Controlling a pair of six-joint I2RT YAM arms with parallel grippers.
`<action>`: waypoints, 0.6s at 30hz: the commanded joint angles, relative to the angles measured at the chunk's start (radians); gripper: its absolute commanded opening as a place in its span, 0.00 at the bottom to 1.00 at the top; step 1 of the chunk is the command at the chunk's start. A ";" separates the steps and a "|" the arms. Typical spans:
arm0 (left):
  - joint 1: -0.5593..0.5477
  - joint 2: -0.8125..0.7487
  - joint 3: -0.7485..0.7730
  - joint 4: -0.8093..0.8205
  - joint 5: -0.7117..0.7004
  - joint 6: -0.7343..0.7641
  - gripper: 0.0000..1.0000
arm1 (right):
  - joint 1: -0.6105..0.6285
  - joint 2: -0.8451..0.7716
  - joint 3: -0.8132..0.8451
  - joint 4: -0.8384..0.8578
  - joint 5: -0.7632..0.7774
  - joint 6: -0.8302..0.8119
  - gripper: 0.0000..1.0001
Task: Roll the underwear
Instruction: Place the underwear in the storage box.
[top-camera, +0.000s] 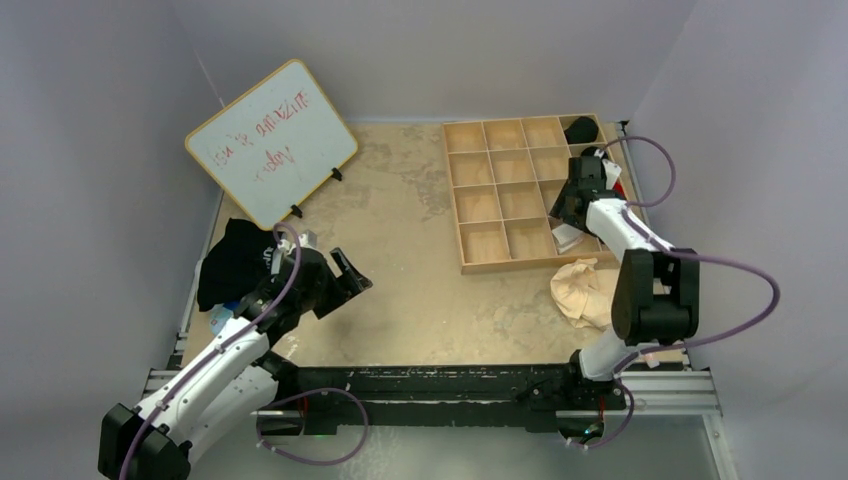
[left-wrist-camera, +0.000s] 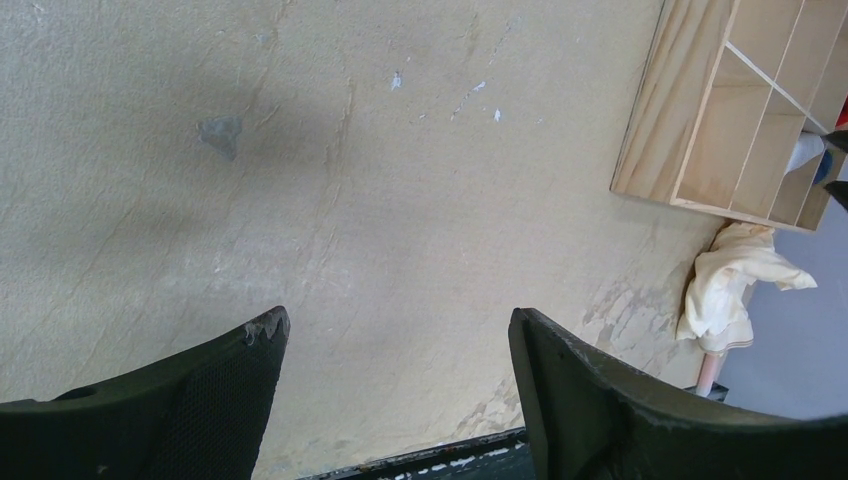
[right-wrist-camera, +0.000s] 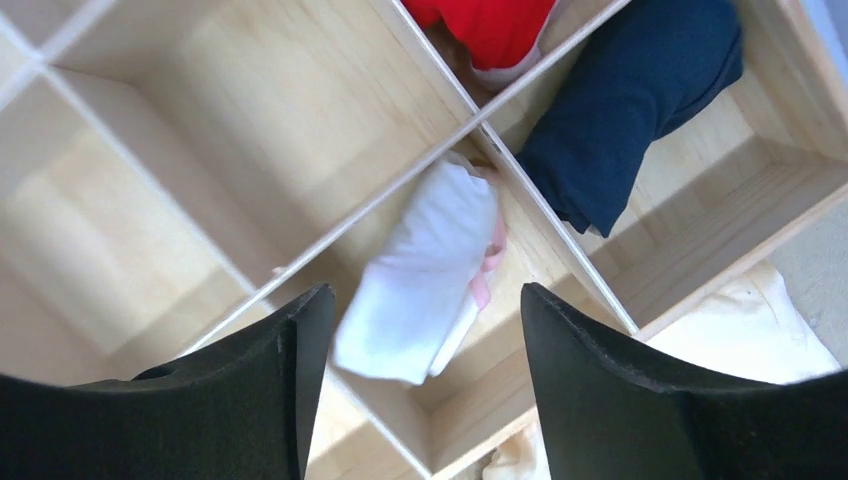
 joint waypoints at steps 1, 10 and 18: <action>0.003 0.008 0.001 0.038 0.005 0.013 0.79 | 0.003 -0.116 0.021 0.004 -0.054 -0.026 0.66; 0.003 -0.006 0.002 0.026 0.006 0.012 0.79 | 0.002 -0.049 -0.015 0.040 -0.109 -0.007 0.38; 0.003 -0.035 0.013 -0.010 -0.012 0.011 0.79 | -0.006 0.003 -0.009 0.027 -0.161 -0.022 0.34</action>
